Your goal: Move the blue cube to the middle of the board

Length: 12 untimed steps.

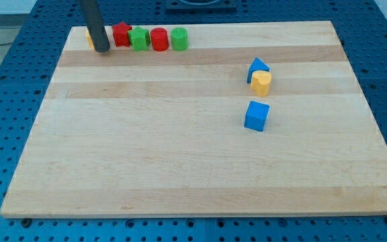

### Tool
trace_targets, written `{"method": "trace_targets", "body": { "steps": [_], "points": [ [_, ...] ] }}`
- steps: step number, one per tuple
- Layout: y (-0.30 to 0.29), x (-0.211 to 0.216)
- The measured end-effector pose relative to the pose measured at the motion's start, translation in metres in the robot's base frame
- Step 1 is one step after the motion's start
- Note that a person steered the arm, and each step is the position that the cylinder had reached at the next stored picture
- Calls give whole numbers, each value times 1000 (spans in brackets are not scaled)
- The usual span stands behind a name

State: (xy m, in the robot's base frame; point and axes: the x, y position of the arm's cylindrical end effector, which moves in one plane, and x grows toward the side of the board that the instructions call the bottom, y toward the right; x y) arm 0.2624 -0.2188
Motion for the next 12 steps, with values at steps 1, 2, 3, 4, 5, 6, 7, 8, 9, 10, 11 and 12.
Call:
{"method": "trace_targets", "body": {
  "steps": [1, 2, 3, 4, 5, 6, 7, 8, 9, 10, 11, 12],
  "points": [
    [-7, -9],
    [-9, -10],
    [-4, 5],
    [31, 64],
    [64, 153],
    [126, 228],
    [226, 244],
    [309, 244],
    [343, 244],
    [341, 238],
    [323, 227],
    [295, 220]
  ]
}}
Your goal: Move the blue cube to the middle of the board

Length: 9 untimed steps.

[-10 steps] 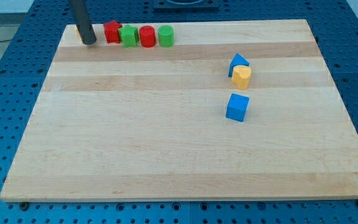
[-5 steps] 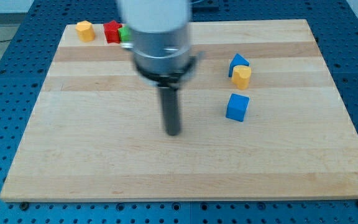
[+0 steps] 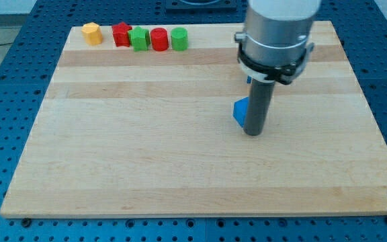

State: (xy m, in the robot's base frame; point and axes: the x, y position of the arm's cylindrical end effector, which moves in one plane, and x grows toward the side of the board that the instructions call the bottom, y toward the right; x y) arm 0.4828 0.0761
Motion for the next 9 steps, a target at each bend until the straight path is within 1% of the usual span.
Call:
{"method": "trace_targets", "body": {
  "steps": [2, 3, 4, 5, 6, 7, 8, 9],
  "points": [
    [17, -22],
    [-14, -34],
    [-54, -34],
    [-39, -36],
    [10, -37],
    [2, -60],
    [-49, -83],
    [-56, -73]
  ]
}}
